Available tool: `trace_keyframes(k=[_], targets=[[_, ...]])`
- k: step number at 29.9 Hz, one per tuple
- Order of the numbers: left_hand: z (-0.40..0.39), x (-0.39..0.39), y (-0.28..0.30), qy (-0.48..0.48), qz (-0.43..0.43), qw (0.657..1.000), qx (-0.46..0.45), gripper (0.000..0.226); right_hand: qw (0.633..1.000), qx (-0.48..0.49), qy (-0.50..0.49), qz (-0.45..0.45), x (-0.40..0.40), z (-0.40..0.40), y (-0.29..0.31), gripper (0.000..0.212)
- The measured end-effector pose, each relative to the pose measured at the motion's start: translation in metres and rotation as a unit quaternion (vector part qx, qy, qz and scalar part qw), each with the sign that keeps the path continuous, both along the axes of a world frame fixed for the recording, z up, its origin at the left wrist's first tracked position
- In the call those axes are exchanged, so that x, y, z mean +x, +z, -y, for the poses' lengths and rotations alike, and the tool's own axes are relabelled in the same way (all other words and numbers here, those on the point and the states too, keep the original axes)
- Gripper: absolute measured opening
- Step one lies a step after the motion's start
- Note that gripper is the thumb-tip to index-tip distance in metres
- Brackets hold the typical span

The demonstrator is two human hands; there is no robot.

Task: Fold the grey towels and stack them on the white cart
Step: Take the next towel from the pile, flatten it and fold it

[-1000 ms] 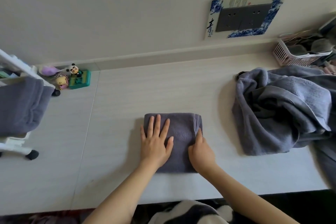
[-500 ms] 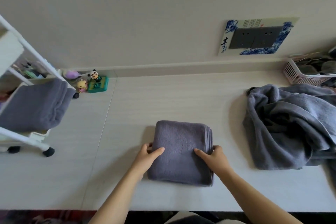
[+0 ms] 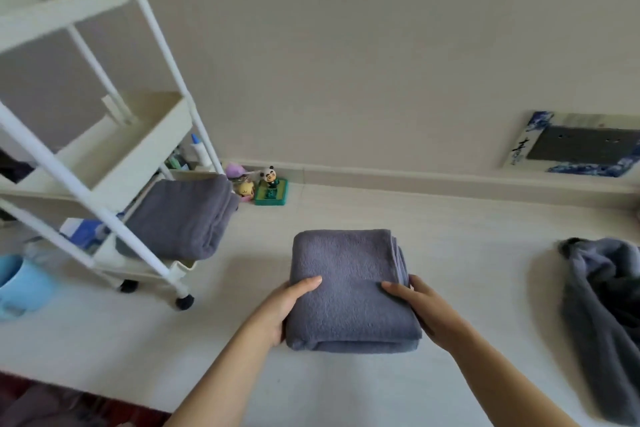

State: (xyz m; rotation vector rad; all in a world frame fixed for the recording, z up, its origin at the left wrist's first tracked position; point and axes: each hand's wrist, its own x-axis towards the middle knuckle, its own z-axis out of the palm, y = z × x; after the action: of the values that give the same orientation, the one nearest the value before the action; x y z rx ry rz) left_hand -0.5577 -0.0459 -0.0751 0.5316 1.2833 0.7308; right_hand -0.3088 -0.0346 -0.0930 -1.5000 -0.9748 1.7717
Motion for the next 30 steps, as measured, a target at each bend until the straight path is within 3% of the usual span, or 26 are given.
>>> trace_keyframes(k=[5, 9, 12, 15, 17, 22, 25, 28, 30], targets=[[-0.016, -0.053, 0.022, 0.132, -0.005, 0.989, 0.074, 0.055, 0.994, 0.07, 0.079, -0.029, -0.061, -0.061, 0.035, 0.062], [-0.034, -0.096, 0.029, 0.267, -0.027, 0.957, 0.107, 0.042, 0.977, 0.113, 0.18, -0.034, -0.122, -0.12, 0.066, 0.063], [-0.048, -0.124, 0.026, 0.336, -0.014, 0.934, 0.123, 0.065, 0.957, 0.149, 0.246, -0.027, -0.159, -0.158, 0.086, 0.063], [-0.061, -0.145, 0.018, 0.414, 0.057, 0.901, 0.12, 0.084, 0.944, 0.159, 0.287, -0.031, -0.197, -0.192, 0.096, 0.036], [-0.07, -0.161, 0.01, 0.445, 0.099, 0.884, 0.098, 0.092, 0.937, 0.156, 0.31, -0.037, -0.222, -0.211, 0.102, 0.029], [-0.088, -0.181, -0.006, 0.543, 0.067, 0.83, 0.111, 0.087, 0.95, 0.12, 0.274, -0.091, -0.276, -0.228, 0.093, 0.045], [-0.099, -0.187, -0.001, 0.548, 0.118, 0.816, 0.142, 0.081, 0.964, 0.086, 0.212, -0.136, -0.301, -0.228, 0.081, 0.048], [-0.111, -0.197, -0.002, 0.613, 0.041, 0.763, 0.199, 0.08, 0.966, 0.049, 0.184, -0.175, -0.322, -0.232, 0.064, 0.082], [-0.114, -0.2, -0.003, 0.64, -0.013, 0.74, 0.207, 0.077, 0.968, 0.041, 0.182, -0.167, -0.337, -0.23, 0.051, 0.084]])
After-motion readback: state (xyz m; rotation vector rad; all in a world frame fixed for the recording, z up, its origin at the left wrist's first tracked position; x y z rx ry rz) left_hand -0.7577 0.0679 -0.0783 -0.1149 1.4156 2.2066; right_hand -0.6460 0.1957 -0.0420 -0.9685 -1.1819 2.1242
